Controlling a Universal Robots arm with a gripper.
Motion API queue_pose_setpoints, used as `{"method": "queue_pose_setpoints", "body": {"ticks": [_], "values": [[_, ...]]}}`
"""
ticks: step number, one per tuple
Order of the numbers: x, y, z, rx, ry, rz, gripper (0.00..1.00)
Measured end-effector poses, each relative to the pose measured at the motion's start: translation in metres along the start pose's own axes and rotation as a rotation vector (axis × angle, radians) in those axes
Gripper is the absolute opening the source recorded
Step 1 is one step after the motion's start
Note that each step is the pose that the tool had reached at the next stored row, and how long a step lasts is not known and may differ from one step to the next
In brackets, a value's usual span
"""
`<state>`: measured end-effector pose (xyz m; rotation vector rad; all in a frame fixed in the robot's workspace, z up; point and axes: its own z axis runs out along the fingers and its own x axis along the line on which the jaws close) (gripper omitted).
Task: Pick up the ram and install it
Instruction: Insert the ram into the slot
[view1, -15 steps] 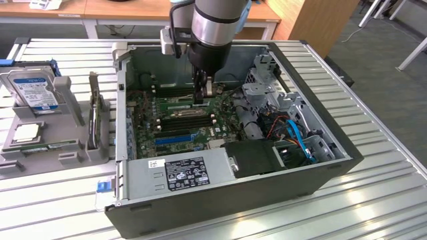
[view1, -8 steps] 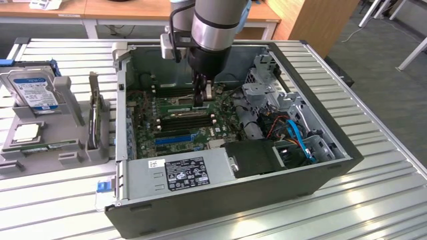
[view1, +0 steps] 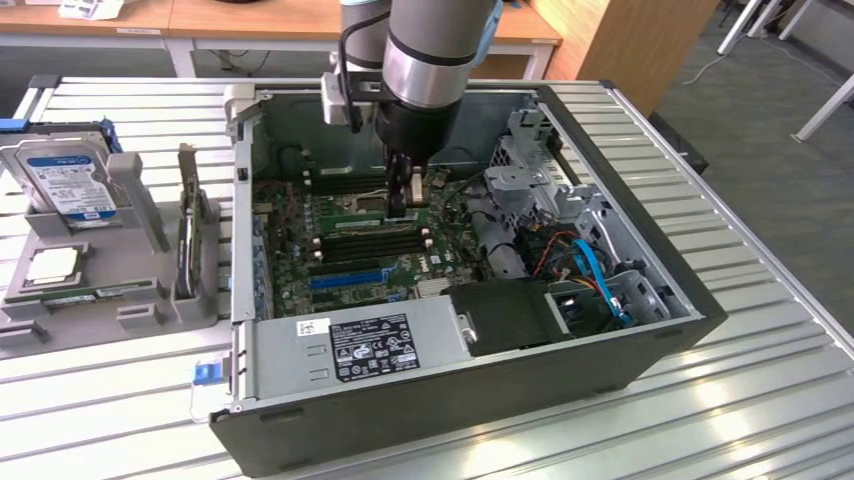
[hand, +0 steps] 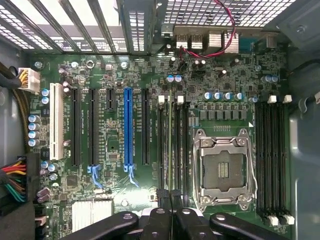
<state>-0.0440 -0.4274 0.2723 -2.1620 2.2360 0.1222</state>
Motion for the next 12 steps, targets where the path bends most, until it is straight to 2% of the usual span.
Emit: {"method": "queue_pose_setpoints", "body": {"ticks": [4, 12], "values": [[0.0000, -0.0002, 0.0001, 0.0001, -0.0001, 0.000, 0.11], [-0.0002, -0.0067, -0.0001, 0.0000, -0.0002, -0.001, 0.11]]}}
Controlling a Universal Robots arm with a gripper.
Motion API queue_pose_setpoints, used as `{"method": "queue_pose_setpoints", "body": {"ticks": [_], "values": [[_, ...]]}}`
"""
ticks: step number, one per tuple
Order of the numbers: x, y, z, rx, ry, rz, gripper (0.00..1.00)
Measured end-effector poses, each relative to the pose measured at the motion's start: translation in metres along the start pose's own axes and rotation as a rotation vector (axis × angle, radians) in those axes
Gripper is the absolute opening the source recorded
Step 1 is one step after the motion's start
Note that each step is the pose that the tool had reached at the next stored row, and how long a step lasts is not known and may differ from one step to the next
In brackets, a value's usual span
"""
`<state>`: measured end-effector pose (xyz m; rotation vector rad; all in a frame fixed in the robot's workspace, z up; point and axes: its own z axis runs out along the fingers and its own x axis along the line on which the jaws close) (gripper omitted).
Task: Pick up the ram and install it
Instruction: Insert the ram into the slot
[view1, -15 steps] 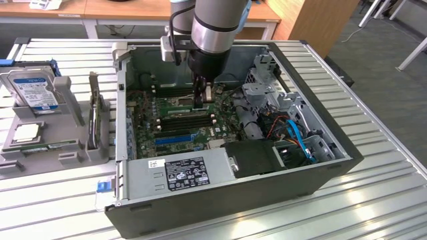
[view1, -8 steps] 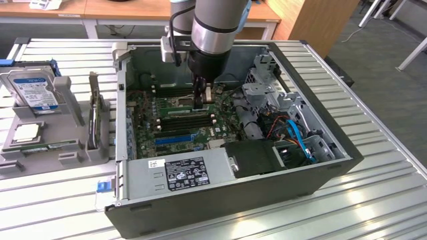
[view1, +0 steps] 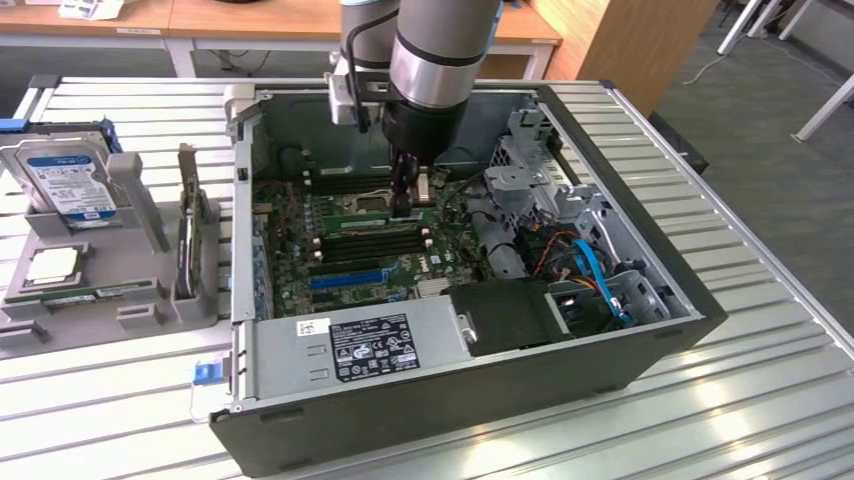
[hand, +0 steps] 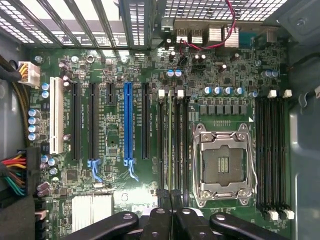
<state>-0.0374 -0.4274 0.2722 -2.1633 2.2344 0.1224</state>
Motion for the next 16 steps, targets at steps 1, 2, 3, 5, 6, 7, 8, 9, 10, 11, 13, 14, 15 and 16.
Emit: {"method": "queue_pose_setpoints", "body": {"ticks": [1, 2, 3, 5, 6, 7, 8, 9, 10, 11, 13, 14, 15, 16], "values": [[0.0000, 0.0000, 0.0000, 0.0000, 0.0001, 0.000, 0.11], [0.0000, 0.0000, 0.0000, 0.0000, 0.0001, 0.000, 0.11], [0.0000, 0.0000, 0.0000, 0.0000, 0.0001, 0.000, 0.11], [0.0000, -0.0001, -0.0001, -0.0001, 0.0001, 0.000, 0.11], [0.0000, -0.0002, 0.0000, -0.0001, 0.0001, -0.001, 0.11], [0.0000, -0.0002, -0.0001, -0.0002, 0.0002, -0.002, 0.11], [0.0000, -0.0002, 0.0000, -0.0003, 0.0002, -0.003, 0.11], [0.0000, -0.0002, 0.0000, -0.0003, 0.0002, -0.003, 0.11], [0.0000, -0.0002, 0.0000, -0.0003, 0.0002, -0.004, 0.11], [0.0000, -0.0002, 0.0000, -0.0003, 0.0002, -0.004, 0.11], [0.0000, -0.0003, 0.0015, -0.0003, 0.0001, -0.004, 0.11], [0.0002, -0.0004, 0.0029, -0.0003, 0.0002, -0.004, 0.11], [0.0003, -0.0004, 0.0045, -0.0003, 0.0002, -0.004, 0.11], [0.0005, -0.0005, 0.0062, -0.0003, 0.0002, -0.004, 0.11]]}}
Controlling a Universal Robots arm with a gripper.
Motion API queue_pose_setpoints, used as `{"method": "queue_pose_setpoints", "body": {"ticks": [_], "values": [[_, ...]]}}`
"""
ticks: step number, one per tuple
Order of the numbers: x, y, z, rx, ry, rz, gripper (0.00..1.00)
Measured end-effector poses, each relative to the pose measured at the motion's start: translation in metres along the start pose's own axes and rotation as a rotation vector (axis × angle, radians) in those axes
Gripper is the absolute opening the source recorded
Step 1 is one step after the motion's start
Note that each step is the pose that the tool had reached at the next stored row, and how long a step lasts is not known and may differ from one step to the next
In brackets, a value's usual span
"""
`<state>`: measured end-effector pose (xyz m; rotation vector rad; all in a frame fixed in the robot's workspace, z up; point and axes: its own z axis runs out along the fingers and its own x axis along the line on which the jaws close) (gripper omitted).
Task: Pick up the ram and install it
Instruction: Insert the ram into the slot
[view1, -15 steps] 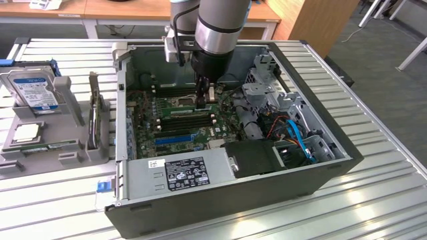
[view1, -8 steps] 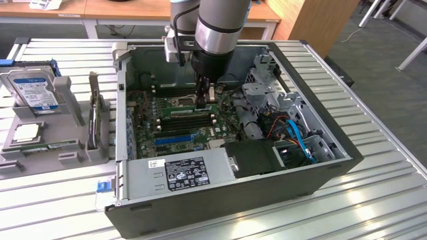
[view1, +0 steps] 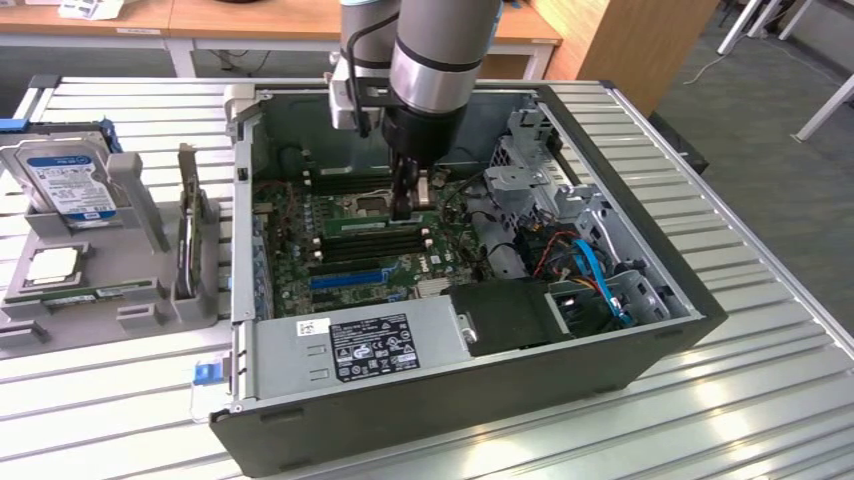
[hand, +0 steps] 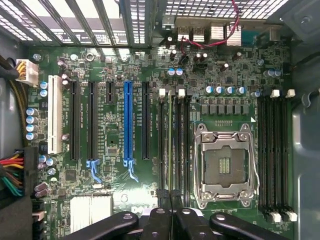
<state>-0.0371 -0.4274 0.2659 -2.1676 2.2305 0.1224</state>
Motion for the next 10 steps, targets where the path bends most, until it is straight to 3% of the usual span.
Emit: {"method": "queue_pose_setpoints", "body": {"ticks": [10], "values": [[0.001, -0.0005, 0.0134, 0.0000, -0.0001, 0.000, 0.11]]}}
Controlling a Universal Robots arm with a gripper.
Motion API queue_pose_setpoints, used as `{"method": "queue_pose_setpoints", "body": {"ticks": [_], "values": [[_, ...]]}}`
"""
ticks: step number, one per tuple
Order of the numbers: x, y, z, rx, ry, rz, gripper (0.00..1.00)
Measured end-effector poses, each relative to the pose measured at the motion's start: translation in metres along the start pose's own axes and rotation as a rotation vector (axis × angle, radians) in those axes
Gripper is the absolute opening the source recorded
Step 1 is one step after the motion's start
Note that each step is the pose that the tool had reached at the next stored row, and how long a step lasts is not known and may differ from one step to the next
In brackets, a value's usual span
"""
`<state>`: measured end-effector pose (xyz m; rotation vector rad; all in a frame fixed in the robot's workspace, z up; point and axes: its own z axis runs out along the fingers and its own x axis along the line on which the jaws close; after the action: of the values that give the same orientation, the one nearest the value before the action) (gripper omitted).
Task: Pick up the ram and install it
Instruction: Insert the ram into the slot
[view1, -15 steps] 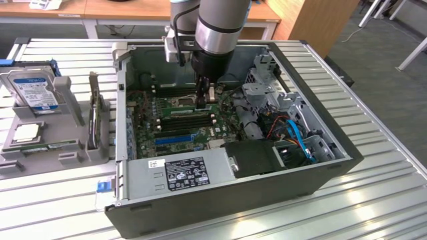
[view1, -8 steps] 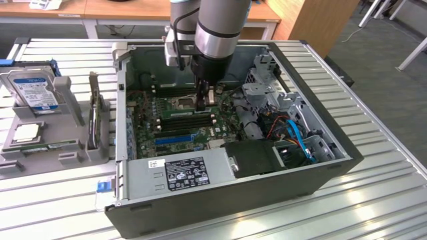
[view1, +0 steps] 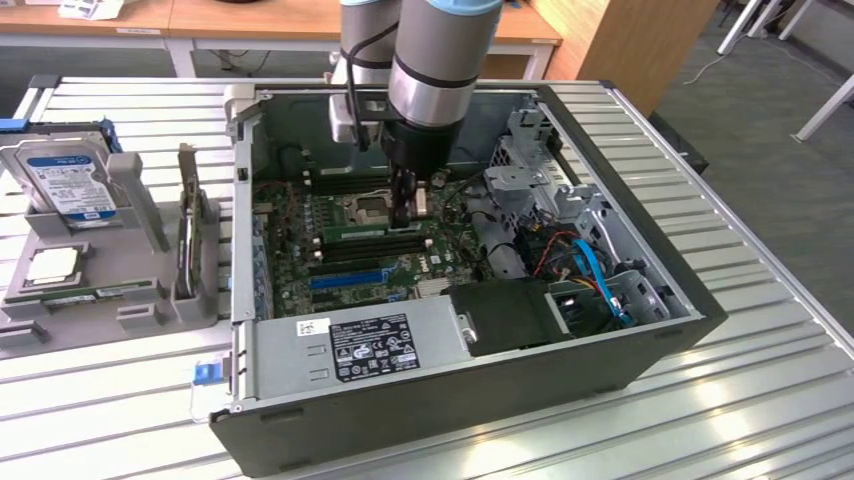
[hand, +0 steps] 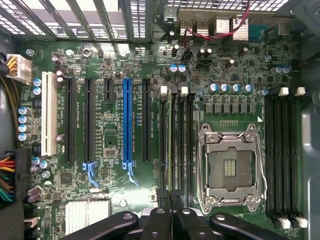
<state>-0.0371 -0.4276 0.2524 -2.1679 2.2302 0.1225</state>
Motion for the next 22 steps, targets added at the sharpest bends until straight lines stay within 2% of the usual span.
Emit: {"method": "queue_pose_setpoints", "body": {"ticks": [12, 22], "values": [[0.003, -0.0001, 0.0001, 0.0000, -0.0001, 0.000, 0.11], [0.004, -0.0005, 0.0101, -0.0001, 0.0000, -0.001, 0.11]]}}
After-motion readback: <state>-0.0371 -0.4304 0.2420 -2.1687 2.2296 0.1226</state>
